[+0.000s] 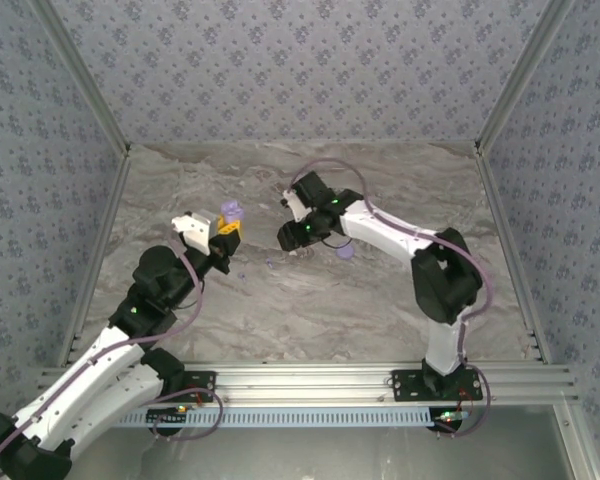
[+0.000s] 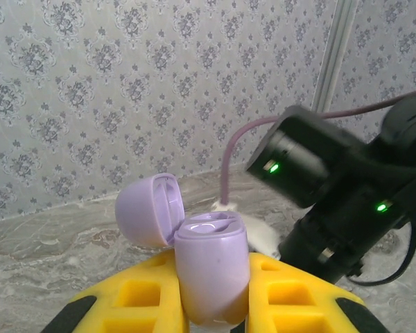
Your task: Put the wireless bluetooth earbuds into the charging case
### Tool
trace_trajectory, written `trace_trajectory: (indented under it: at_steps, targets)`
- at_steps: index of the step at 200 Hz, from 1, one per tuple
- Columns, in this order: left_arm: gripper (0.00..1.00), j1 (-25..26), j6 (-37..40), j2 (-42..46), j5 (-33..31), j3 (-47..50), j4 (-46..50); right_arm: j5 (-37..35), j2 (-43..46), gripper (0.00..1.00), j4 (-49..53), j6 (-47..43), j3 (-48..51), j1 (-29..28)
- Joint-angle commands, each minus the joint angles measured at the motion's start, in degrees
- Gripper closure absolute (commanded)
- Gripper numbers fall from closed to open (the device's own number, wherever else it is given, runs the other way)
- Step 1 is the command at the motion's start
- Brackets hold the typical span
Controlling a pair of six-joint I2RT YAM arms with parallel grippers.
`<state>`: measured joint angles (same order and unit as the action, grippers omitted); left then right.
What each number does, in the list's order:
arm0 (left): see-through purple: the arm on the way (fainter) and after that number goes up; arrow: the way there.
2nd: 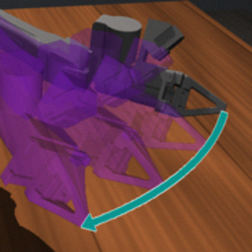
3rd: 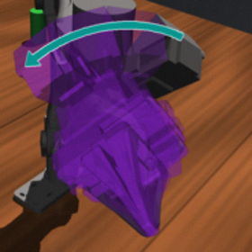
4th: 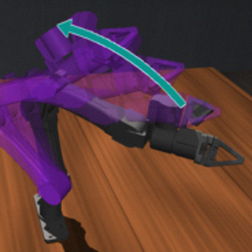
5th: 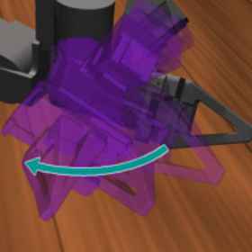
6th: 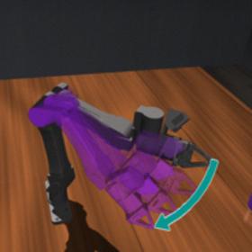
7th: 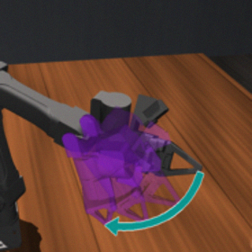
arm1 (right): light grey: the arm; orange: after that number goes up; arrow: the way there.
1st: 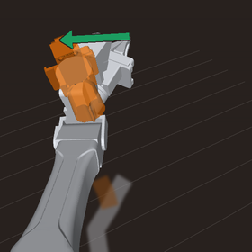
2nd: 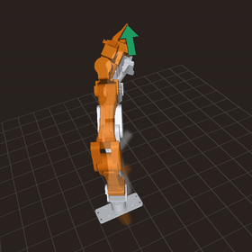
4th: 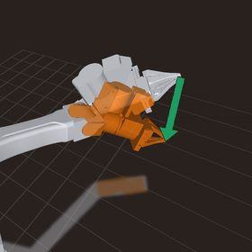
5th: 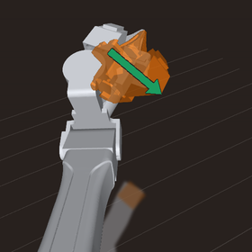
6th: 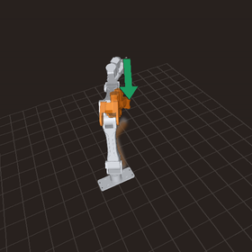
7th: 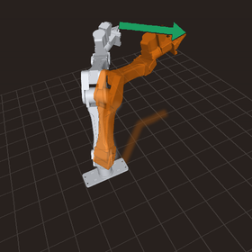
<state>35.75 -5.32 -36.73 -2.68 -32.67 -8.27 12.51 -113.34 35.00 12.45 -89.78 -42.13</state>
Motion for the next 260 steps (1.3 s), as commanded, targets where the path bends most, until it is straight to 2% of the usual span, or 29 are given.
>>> trace_trajectory:
  at_steps: [1,40,126,260]
  targets:
    - [0.98,-0.13,1.17,0.89,-1.01,0.12,0.1,-1.77,-5.84,0.53,5.27,-0.6,-5.25,-1.95]
    - [0.98,-0.09,1.05,1.21,-1.04,0.15,0.58,-2.72,-13.08,0.56,6.3,-0.91,-11.29,-4.13]
    - [0.98,-0.17,0.92,1.38,-1.1,0.07,0.63,-8.28,-20.96,0.58,10.06,-1.8,-19.78,-6.02]
    - [0.98,-0.43,0.93,0.79,-1.37,-0.12,0.54,-9.02,-23.33,0.72,14.75,-2.16,-21.58,-8.35]
